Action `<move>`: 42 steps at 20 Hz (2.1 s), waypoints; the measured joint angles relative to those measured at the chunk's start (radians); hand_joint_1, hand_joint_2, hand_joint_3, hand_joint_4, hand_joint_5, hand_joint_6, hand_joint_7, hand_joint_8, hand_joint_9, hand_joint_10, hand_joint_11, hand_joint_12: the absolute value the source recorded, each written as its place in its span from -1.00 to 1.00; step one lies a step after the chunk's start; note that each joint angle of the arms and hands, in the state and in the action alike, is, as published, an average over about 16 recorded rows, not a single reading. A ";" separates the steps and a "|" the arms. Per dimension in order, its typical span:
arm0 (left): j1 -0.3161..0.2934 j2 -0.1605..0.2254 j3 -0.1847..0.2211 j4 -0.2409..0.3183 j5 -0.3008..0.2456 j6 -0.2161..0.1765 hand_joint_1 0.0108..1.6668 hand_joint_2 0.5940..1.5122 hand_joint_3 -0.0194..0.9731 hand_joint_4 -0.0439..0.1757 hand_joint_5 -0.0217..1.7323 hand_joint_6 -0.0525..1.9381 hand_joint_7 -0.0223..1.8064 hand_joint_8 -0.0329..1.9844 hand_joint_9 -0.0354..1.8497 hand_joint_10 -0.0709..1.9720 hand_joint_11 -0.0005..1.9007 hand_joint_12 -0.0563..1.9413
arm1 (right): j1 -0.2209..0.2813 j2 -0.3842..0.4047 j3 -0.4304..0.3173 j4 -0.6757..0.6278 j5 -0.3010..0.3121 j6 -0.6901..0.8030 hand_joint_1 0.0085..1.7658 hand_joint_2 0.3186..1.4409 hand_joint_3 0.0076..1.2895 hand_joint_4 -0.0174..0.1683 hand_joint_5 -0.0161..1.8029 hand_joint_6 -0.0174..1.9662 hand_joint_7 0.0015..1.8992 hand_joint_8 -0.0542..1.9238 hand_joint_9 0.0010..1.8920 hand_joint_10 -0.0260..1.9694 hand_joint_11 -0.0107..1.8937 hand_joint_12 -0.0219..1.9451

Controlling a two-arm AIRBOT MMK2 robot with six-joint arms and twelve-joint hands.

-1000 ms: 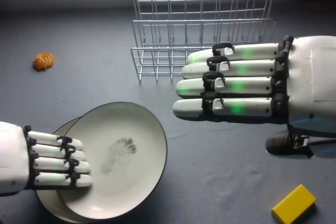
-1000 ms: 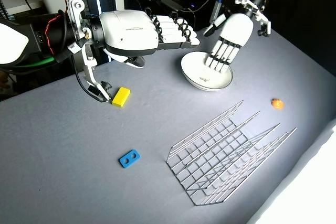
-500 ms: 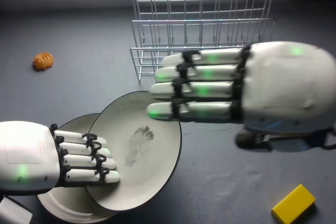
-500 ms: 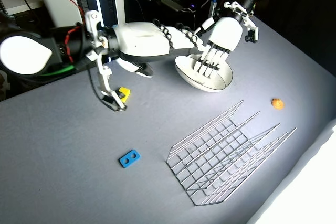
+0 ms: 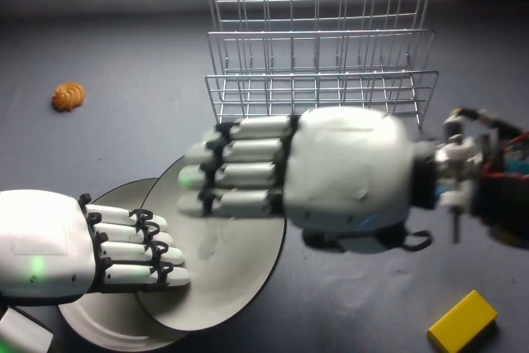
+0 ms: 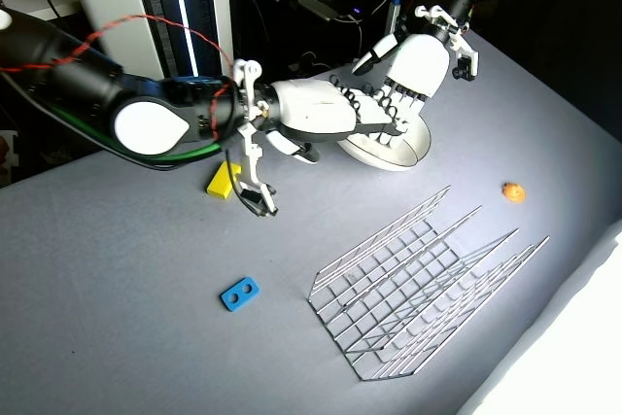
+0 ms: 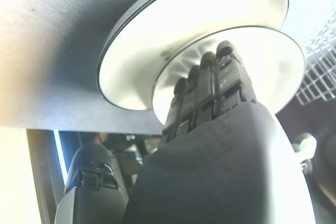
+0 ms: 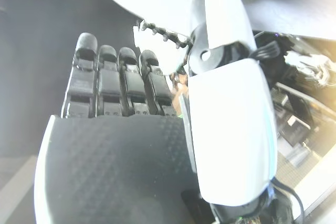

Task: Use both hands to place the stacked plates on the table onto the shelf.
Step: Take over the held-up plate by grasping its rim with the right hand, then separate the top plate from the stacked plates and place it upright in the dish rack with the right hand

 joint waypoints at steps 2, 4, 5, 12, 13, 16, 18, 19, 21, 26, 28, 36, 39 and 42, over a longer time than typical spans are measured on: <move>0.000 -0.001 0.001 -0.002 0.001 0.000 -0.99 0.18 -0.94 -0.55 -0.97 -0.96 -0.98 -0.97 -0.94 -0.92 -0.98 -0.93 | -0.001 -0.039 0.021 0.028 -0.019 -0.032 0.38 0.23 -0.99 -0.76 -0.77 -0.96 -0.86 -0.93 -0.88 -0.96 -0.97 -0.41; 0.000 -0.002 0.001 -0.003 0.001 0.000 -0.99 0.18 -0.94 -0.55 -0.97 -0.96 -0.98 -0.97 -0.94 -0.92 -0.98 -0.93 | -0.001 -0.074 0.040 0.051 -0.033 -0.060 0.36 0.26 -0.99 -0.76 -0.71 -0.96 -0.80 -0.93 -0.82 -0.96 -0.96 -0.30; 0.000 -0.002 0.002 -0.004 0.001 0.000 -0.99 0.18 -0.94 -0.55 -0.97 -0.96 -0.98 -0.97 -0.94 -0.92 -0.98 -0.93 | -0.002 -0.089 0.049 0.061 -0.039 -0.071 0.35 0.27 -0.99 -0.76 -0.68 -0.96 -0.76 -0.93 -0.79 -0.96 -0.95 -0.25; -0.002 -0.004 0.007 -0.011 -0.001 0.000 -0.99 0.19 -0.94 -0.53 -0.97 -0.96 -0.98 -0.97 -0.94 -0.92 -0.98 -0.93 | -0.004 -0.163 0.096 0.102 -0.045 -0.122 0.29 0.29 -0.99 -0.76 -0.34 -0.90 -0.40 -0.88 -0.39 -0.95 -0.73 0.06; -0.003 -0.004 0.008 -0.012 -0.002 0.000 -0.99 0.19 -0.94 -0.53 -0.97 -0.96 -0.98 -0.97 -0.94 -0.92 -0.98 -0.93 | -0.004 -0.169 0.100 0.104 -0.042 -0.126 0.28 0.29 -0.99 -0.75 -0.29 -0.88 -0.35 -0.86 -0.33 -0.95 -0.68 0.09; -0.012 -0.002 0.011 -0.019 -0.005 0.000 -0.99 0.20 -0.94 -0.53 -0.97 -0.95 -0.97 -0.97 -0.94 -0.92 -0.98 -0.93 | -0.004 -0.181 0.108 0.105 -0.030 -0.130 0.27 0.28 -0.99 -0.73 -0.17 -0.80 -0.21 -0.77 -0.16 -0.95 -0.55 0.14; -0.025 0.003 0.015 -0.030 -0.007 0.000 -0.99 0.21 -0.94 -0.53 -0.96 -0.95 -0.97 -0.97 -0.94 -0.92 -0.98 -0.93 | -0.004 -0.184 0.110 0.105 -0.021 -0.131 0.27 0.26 -0.99 -0.72 -0.11 -0.73 -0.14 -0.69 -0.05 -0.96 -0.46 0.15; -0.033 0.006 0.018 -0.036 -0.008 0.000 -0.99 0.21 -0.94 -0.54 -0.96 -0.94 -0.97 -0.97 -0.94 -0.92 -0.98 -0.93 | -0.004 -0.185 0.110 0.105 -0.017 -0.132 0.27 0.25 -0.99 -0.71 -0.08 -0.70 -0.11 -0.65 0.00 -0.96 -0.42 0.14; -0.052 0.014 0.026 -0.048 -0.010 0.000 -0.99 0.21 -0.94 -0.55 -0.95 -0.94 -0.96 -0.97 -0.95 -0.92 -0.98 -0.93 | -0.003 -0.183 0.106 0.105 -0.010 -0.134 0.27 0.23 -0.99 -0.70 -0.04 -0.62 -0.06 -0.57 0.09 -0.96 -0.33 0.13; -0.109 0.040 0.058 -0.070 -0.022 0.000 -0.99 0.21 -0.94 -0.57 -0.92 -0.93 -0.95 -0.97 -0.94 -0.92 -0.98 -0.93 | 0.005 -0.164 0.079 0.103 -0.007 -0.125 0.27 0.22 -0.99 -0.64 -0.01 -0.44 -0.03 -0.35 0.20 -0.98 -0.23 0.11; -0.133 0.050 0.078 -0.072 -0.034 0.000 -0.99 0.20 -0.94 -0.58 -0.90 -0.92 -0.94 -0.97 -0.94 -0.92 -0.98 -0.93 | 0.013 -0.148 0.060 0.104 -0.012 -0.115 0.28 0.22 -0.99 -0.61 -0.01 -0.37 -0.03 -0.29 0.22 -0.98 -0.22 0.09; -0.214 0.082 0.168 -0.033 -0.104 0.000 -0.99 0.17 -0.94 -0.60 -0.86 -0.93 -0.93 -0.97 -0.94 -0.92 -0.98 -0.93 | 0.075 -0.041 -0.044 0.103 -0.039 -0.021 0.31 0.22 -0.99 -0.53 0.03 -0.13 0.04 -0.13 0.24 -0.98 -0.20 0.04; -0.235 0.089 0.198 -0.001 -0.139 0.000 -0.99 0.17 -0.94 -0.59 -0.86 -0.93 -0.92 -0.97 -0.94 -0.92 -0.98 -0.93 | 0.110 0.009 -0.079 0.102 -0.048 0.041 0.32 0.22 -0.99 -0.51 0.04 -0.05 0.07 -0.10 0.24 -0.98 -0.20 0.03; -0.262 0.097 0.226 0.043 -0.176 0.000 -0.99 0.16 -0.94 -0.59 -0.86 -0.93 -0.92 -0.97 -0.94 -0.92 -0.98 -0.93 | 0.149 0.059 -0.103 0.100 -0.053 0.122 0.33 0.23 -0.99 -0.51 0.06 0.00 0.10 -0.08 0.24 -0.98 -0.20 0.02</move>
